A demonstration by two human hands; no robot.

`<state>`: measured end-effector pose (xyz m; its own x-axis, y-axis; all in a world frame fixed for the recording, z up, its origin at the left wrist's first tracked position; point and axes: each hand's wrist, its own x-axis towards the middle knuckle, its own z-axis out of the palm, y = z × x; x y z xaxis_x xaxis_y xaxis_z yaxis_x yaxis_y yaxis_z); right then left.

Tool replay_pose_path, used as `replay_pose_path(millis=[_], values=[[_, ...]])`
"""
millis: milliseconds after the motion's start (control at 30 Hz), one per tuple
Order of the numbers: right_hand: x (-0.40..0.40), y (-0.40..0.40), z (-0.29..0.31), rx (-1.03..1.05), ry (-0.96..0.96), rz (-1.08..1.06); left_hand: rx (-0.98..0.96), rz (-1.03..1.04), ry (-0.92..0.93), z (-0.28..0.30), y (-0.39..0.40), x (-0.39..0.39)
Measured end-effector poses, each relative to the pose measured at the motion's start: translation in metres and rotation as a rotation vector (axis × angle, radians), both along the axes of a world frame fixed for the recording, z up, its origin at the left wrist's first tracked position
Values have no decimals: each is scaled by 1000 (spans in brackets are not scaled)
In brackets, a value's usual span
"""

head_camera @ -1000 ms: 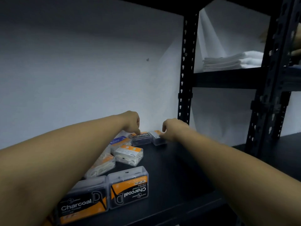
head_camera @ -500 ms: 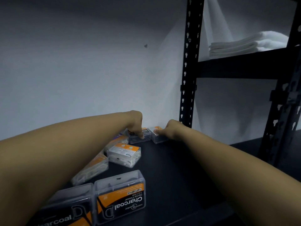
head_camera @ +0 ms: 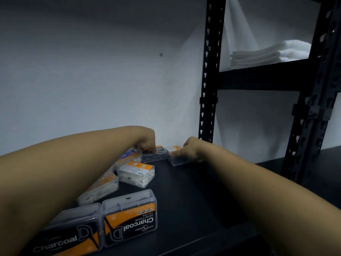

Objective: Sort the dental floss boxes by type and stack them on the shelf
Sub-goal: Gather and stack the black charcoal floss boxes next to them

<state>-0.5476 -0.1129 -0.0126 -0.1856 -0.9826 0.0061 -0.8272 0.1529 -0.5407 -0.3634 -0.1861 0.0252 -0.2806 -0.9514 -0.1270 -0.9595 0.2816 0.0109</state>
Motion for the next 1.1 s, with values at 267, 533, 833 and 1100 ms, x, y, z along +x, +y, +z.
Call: replay_pose_path(millis=[267, 533, 833, 1100], values=[[-2, 10, 5, 147, -107, 20, 166, 170, 15, 1, -2, -3], [-2, 24, 11, -91, 189, 134, 130, 148, 24, -1, 3, -2], [19, 35, 35, -213, 352, 83, 53, 96, 87, 3, 29, 5], [28, 39, 40, -4, 402, 100, -35, 25, 95, -1, 33, 3]])
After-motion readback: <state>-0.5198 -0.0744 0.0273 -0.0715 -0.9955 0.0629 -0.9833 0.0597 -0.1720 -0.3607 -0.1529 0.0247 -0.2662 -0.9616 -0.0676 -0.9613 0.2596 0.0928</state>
